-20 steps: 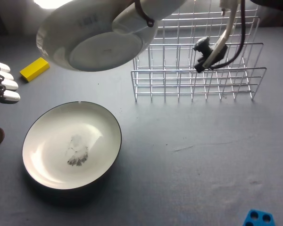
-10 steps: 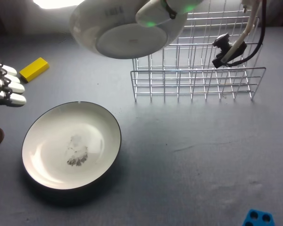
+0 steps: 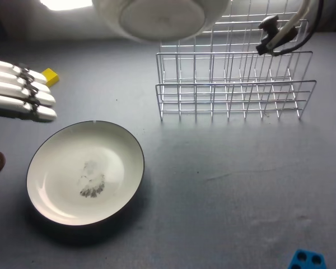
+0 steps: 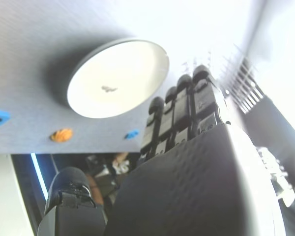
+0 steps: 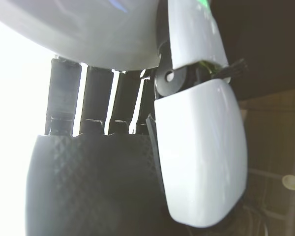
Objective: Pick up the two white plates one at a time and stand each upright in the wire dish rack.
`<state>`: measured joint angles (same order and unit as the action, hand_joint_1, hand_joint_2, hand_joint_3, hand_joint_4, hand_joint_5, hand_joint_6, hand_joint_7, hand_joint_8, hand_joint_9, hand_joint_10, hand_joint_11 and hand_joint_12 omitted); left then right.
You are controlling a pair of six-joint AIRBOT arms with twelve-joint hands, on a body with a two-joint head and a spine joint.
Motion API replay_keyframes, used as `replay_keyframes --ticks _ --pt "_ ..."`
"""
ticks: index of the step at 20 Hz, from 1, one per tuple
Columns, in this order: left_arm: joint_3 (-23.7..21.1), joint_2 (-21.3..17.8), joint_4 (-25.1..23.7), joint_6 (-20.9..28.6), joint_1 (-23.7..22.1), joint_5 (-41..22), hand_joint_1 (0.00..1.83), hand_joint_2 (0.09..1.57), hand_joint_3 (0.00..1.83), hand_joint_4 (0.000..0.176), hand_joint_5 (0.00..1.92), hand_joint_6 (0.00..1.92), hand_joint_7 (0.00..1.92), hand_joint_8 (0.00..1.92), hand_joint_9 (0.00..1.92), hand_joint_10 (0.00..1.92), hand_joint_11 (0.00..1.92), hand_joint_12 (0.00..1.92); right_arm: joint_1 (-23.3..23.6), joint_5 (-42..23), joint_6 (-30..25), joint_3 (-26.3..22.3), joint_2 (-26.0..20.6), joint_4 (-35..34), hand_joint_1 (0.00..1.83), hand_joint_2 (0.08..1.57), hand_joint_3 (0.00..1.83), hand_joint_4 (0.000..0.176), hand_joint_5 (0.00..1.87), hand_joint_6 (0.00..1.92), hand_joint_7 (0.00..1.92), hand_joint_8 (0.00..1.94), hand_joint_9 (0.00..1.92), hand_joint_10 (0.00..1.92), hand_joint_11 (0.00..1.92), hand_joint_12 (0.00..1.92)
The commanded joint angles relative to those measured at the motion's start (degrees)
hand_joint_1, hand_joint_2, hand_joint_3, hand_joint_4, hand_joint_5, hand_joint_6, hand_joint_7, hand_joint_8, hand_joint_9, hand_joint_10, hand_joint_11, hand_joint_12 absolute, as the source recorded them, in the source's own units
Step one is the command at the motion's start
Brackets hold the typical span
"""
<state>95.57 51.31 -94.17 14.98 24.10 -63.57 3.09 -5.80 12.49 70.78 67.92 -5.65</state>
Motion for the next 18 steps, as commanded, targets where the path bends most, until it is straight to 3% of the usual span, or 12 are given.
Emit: replay_keyframes --ticks 1,5,9,18 --pt "0.1 -0.2 3.8 0.3 -0.5 -1.0 0.0 1.05 0.01 0.0 0.03 0.0 0.0 0.0 0.0 0.0 0.0 0.0 1.3 -8.0 -1.5 0.0 -0.5 -1.5 1.41 1.01 0.0 0.0 1.1 0.73 1.22 0.5 1.25 0.65 1.14 0.66" --pt "-1.2 0.6 3.8 0.7 0.2 -0.5 0.0 1.06 0.01 0.0 0.04 0.0 0.0 0.0 0.0 0.0 0.0 0.0 1.2 -7.2 -1.5 0.6 -1.9 -3.4 1.4 1.02 0.0 0.0 1.07 0.8 1.18 0.57 1.21 0.71 1.1 0.7" --pt "-2.7 1.8 3.8 0.7 4.0 0.4 0.0 1.06 0.01 0.0 0.06 0.01 0.02 0.0 0.0 0.0 0.0 0.0 0.6 -6.2 -1.7 1.2 -2.8 -4.2 1.4 1.02 0.0 0.0 1.08 0.78 1.19 0.54 1.23 0.69 1.12 0.68" --pt "-1.6 3.2 3.8 -0.9 6.1 1.8 0.0 1.05 0.0 0.0 0.05 0.01 0.01 0.0 0.0 0.0 0.0 0.0 -3.0 -4.3 -1.8 3.0 -4.5 -8.1 1.4 1.01 0.0 0.0 1.09 0.77 1.2 0.53 1.23 0.68 1.13 0.67"
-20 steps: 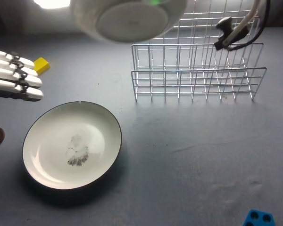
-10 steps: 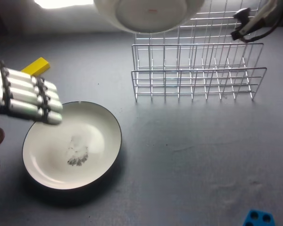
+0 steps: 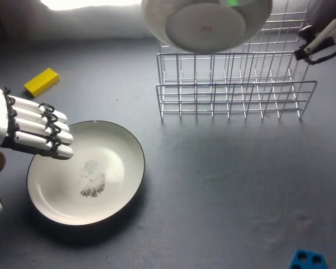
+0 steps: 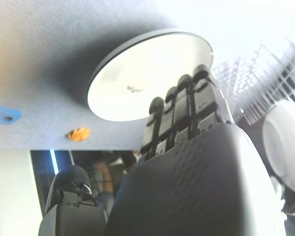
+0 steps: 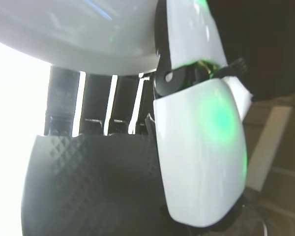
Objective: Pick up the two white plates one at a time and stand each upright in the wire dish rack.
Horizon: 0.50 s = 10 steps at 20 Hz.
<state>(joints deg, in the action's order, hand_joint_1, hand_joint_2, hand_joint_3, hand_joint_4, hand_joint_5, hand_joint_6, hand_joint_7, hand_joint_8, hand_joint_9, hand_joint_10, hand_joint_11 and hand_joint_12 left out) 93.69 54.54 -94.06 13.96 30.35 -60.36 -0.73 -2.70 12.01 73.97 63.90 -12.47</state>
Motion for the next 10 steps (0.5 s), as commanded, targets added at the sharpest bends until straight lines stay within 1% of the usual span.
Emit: replay_keyframes --ticks 1,3,7,9,10 --pt "0.4 0.1 3.7 -0.1 0.0 -1.3 0.0 1.06 0.0 0.0 0.06 0.01 0.02 0.01 0.0 0.0 0.0 0.0 0.5 -7.4 -1.4 0.5 -0.5 -1.3 1.4 1.01 0.0 0.0 1.08 0.77 1.21 0.51 1.23 0.68 1.13 0.67" --pt "0.6 0.2 3.7 -0.3 0.4 -1.3 0.0 1.04 0.0 0.0 0.05 0.0 0.02 0.0 0.0 0.0 0.0 0.0 0.0 -7.4 -2.1 1.3 -0.6 -1.3 1.4 1.01 0.0 0.0 1.08 0.77 1.22 0.5 1.23 0.69 1.13 0.66" --pt "1.2 0.4 3.7 -2.2 2.1 -1.4 0.0 1.05 0.0 0.0 0.05 0.01 0.02 0.0 0.0 0.0 0.0 0.0 -0.1 -7.3 -2.1 2.4 -0.7 -1.2 1.4 1.02 0.0 0.0 1.07 0.79 1.18 0.58 1.23 0.69 1.11 0.65" --pt "1.9 0.7 3.7 -2.2 2.8 -1.4 0.0 1.05 0.0 0.0 0.06 0.01 0.02 0.01 0.0 0.0 0.0 0.0 -0.1 -7.4 -2.1 2.8 -0.7 0.2 1.4 1.01 0.0 0.0 1.08 0.78 1.2 0.55 1.23 0.67 1.12 0.65" --pt "2.0 0.8 3.8 -2.2 2.8 -1.4 0.0 1.05 0.0 0.0 0.05 0.0 0.02 0.0 0.0 0.0 0.0 0.0 -0.1 -7.4 -2.1 3.1 -0.7 0.7 1.4 1.02 0.0 0.0 1.06 0.79 1.18 0.59 1.22 0.71 1.1 0.67"
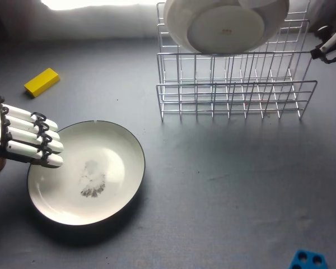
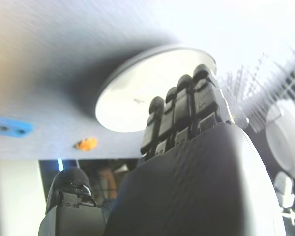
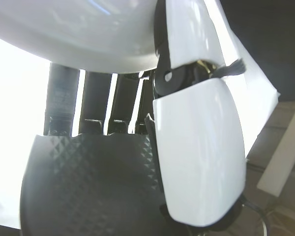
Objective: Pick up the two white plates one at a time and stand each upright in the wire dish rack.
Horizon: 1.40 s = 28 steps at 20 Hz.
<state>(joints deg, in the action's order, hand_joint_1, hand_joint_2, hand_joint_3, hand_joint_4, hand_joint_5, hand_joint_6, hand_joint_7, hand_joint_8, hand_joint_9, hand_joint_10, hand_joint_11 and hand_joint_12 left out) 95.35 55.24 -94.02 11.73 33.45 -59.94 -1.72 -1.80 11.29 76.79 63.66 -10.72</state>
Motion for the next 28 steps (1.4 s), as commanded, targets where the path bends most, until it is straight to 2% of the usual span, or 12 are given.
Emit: replay_keyframes --ticks 1,2,3,4,7,10,14,20,21,23,26,28 --pt "0.3 0.1 3.9 0.0 -0.3 -1.8 0.0 1.05 0.0 0.0 0.06 0.01 0.02 0.01 0.0 0.0 0.0 0.0 0.8 -8.4 -1.4 0.4 -0.5 -0.9 1.4 1.02 0.0 0.0 1.05 0.79 1.18 0.6 1.21 0.72 1.1 0.68" --pt "0.4 0.1 4.2 0.0 -0.4 -1.8 0.0 1.07 0.01 0.0 0.05 0.0 0.01 0.0 0.0 0.0 0.0 0.0 0.6 -9.0 -1.6 0.6 -0.5 -0.5 1.4 1.02 0.0 0.0 1.06 0.79 1.18 0.61 1.21 0.72 1.1 0.68" --pt "0.5 0.1 4.3 0.0 -0.5 -1.8 0.0 1.05 0.0 0.0 0.07 0.01 0.02 0.01 0.0 0.0 0.0 0.0 0.1 -10.8 -9.2 1.2 -0.5 7.1 1.4 1.02 0.0 0.0 1.05 0.8 1.18 0.6 1.21 0.72 1.1 0.68" --pt "0.6 0.1 4.3 0.0 -0.6 -1.8 0.0 1.05 0.0 0.0 0.07 0.01 0.03 0.01 0.0 0.0 0.0 0.0 -0.4 -12.5 -11.4 1.3 -0.6 9.2 1.4 1.01 0.0 0.0 1.08 0.77 1.22 0.52 1.23 0.67 1.12 0.66" --pt "0.7 0.1 4.3 0.0 -0.9 -1.8 0.0 1.06 0.0 0.0 0.06 0.0 0.02 0.0 0.0 0.0 0.0 0.0 -1.0 -13.5 -14.6 1.7 -0.7 11.4 1.4 1.02 0.0 0.0 1.05 0.83 1.19 0.56 1.2 0.72 1.1 0.66" --pt "0.7 0.2 4.3 0.0 -1.0 -1.6 0.0 1.05 0.0 0.0 0.05 0.0 0.01 0.0 0.0 0.0 0.0 0.0 -2.2 -13.8 -18.3 2.6 -0.7 11.5 1.4 1.02 0.0 0.0 1.05 0.79 1.19 0.59 1.21 0.73 1.1 0.66" --pt "0.8 0.3 4.3 0.0 -1.1 -1.5 0.0 1.06 0.0 0.0 0.05 0.0 0.02 0.0 0.0 0.0 0.0 0.0 -4.1 -16.2 -19.5 3.3 -0.8 11.7 1.4 1.03 0.0 0.0 1.04 0.83 1.18 0.59 1.2 0.75 1.1 0.69" --pt "0.8 0.4 4.3 0.0 -1.1 -1.5 0.0 1.05 0.0 0.0 0.07 0.01 0.03 0.0 0.0 0.0 0.0 0.0 -5.3 -19.6 -30.5 5.3 -0.8 25.0 1.4 1.01 0.0 0.0 1.09 0.77 1.22 0.49 1.23 0.68 1.13 0.67" --pt "0.8 0.4 4.3 0.0 -1.1 -1.5 0.0 1.05 0.0 0.0 0.07 0.01 0.03 0.0 0.0 0.0 0.0 0.0 -5.7 -20.6 -31.6 5.6 -0.8 25.7 1.4 1.02 0.0 0.0 1.06 0.79 1.19 0.57 1.22 0.7 1.11 0.67" --pt "0.8 0.4 4.3 -0.1 -1.1 -1.5 0.0 1.05 0.0 0.0 0.07 0.0 0.03 0.0 0.0 0.0 0.0 0.0 -6.2 -21.9 -32.5 6.3 -0.8 26.1 1.4 1.02 0.0 0.0 1.07 0.78 1.21 0.55 1.23 0.68 1.13 0.67" --pt "1.0 0.5 4.3 -0.3 -1.1 -1.5 0.0 1.05 0.0 0.0 0.06 0.0 0.02 0.0 0.0 0.0 0.0 0.0 -6.6 -22.0 -33.3 7.3 -0.7 26.2 1.4 1.03 0.0 0.0 1.02 0.84 1.15 0.67 1.18 0.76 1.08 0.72" --pt "1.1 0.6 4.3 -0.3 -1.1 -1.4 0.0 1.06 0.0 0.0 0.07 0.0 0.03 0.0 0.0 0.0 0.0 0.0 -7.1 -22.0 -34.0 7.9 -0.6 26.2 1.4 1.03 0.0 0.0 1.01 0.83 1.17 0.65 1.2 0.74 1.11 0.7"
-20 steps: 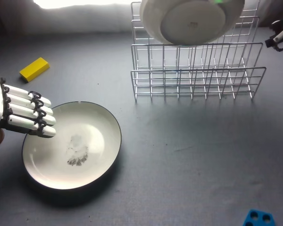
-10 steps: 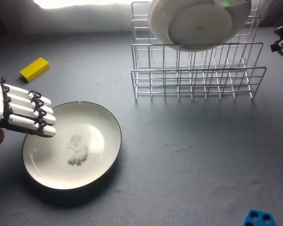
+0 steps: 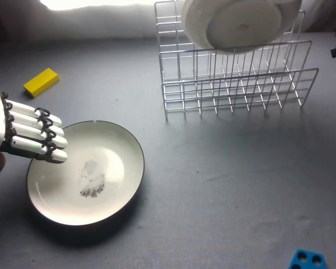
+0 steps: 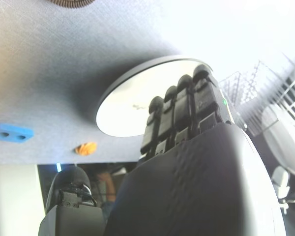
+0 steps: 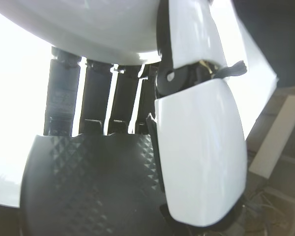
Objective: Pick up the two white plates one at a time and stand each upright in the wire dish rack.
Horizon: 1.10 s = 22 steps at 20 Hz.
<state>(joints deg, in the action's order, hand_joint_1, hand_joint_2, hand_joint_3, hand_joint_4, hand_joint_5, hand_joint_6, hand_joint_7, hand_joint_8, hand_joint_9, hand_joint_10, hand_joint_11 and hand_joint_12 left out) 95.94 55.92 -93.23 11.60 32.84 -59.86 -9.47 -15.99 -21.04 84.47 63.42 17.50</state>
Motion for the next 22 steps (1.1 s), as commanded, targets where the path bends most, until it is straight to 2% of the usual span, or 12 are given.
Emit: replay_keyframes --ticks 1,4,5,11,13,16,18,22 --pt "0.5 -0.1 3.5 -0.2 -0.5 -1.5 0.0 1.06 0.0 0.0 0.07 0.0 0.03 0.0 0.0 0.0 0.0 0.0 0.5 -8.0 -1.9 0.4 -0.3 -2.0 1.4 1.03 0.0 0.0 1.04 0.81 1.18 0.63 1.2 0.73 1.11 0.69" --pt "0.6 0.0 3.4 -0.3 -0.5 -1.5 0.0 1.05 0.0 0.0 0.06 0.0 0.02 0.0 0.0 0.0 0.0 0.0 -0.2 -8.6 -2.4 0.7 -0.2 -2.0 1.4 1.03 0.0 0.0 1.03 0.84 1.17 0.62 1.18 0.77 1.09 0.69" --pt "0.7 0.0 3.4 -0.4 -0.5 -1.5 0.0 1.05 0.0 0.0 0.07 0.01 0.02 0.0 0.0 0.0 0.0 0.0 -0.3 -8.8 -2.5 0.7 -0.2 -2.0 1.4 1.03 0.0 0.0 1.04 0.83 1.2 0.56 1.19 0.75 1.1 0.69" --pt "0.7 0.1 3.0 -0.4 -0.3 -1.3 0.0 1.07 0.01 0.0 0.07 0.0 0.02 0.0 0.0 0.0 0.0 0.0 -2.9 -9.9 -3.2 1.7 0.1 -2.0 1.4 1.03 0.0 0.0 1.04 0.83 1.16 0.66 1.17 0.77 1.07 0.73" --pt "0.7 0.2 2.9 -0.4 -0.3 -1.2 0.0 1.07 0.0 0.0 0.05 0.0 0.0 0.0 0.0 0.0 0.0 0.0 -3.5 -10.0 -3.4 2.2 0.3 -2.0 1.4 1.02 0.0 0.0 1.05 0.8 1.2 0.6 1.19 0.72 1.09 0.71" --pt "0.7 0.2 2.5 -0.4 -0.2 -1.1 0.0 1.05 0.0 0.0 0.07 0.01 0.03 0.01 0.0 0.0 0.0 0.0 -4.4 -10.3 -3.7 3.2 0.9 -2.0 1.4 1.04 0.0 0.0 1.04 0.83 1.16 0.66 1.14 0.81 1.04 0.75" --pt "0.7 0.2 2.4 -0.5 -0.2 -1.1 0.0 1.06 0.0 0.0 0.05 0.0 0.0 0.0 0.0 0.0 0.0 0.0 -4.8 -10.5 -3.9 3.9 1.3 -2.0 1.4 1.03 0.0 0.0 1.06 0.8 1.17 0.63 1.16 0.79 1.05 0.75" --pt "1.0 0.4 2.2 -0.6 -0.2 -1.0 0.0 1.05 0.0 0.0 0.06 0.01 0.02 0.01 0.0 0.0 0.0 0.0 -6.2 -11.3 -4.4 5.4 2.2 -2.0 1.4 1.03 0.0 0.0 1.04 0.81 1.13 0.7 1.18 0.76 1.05 0.74"
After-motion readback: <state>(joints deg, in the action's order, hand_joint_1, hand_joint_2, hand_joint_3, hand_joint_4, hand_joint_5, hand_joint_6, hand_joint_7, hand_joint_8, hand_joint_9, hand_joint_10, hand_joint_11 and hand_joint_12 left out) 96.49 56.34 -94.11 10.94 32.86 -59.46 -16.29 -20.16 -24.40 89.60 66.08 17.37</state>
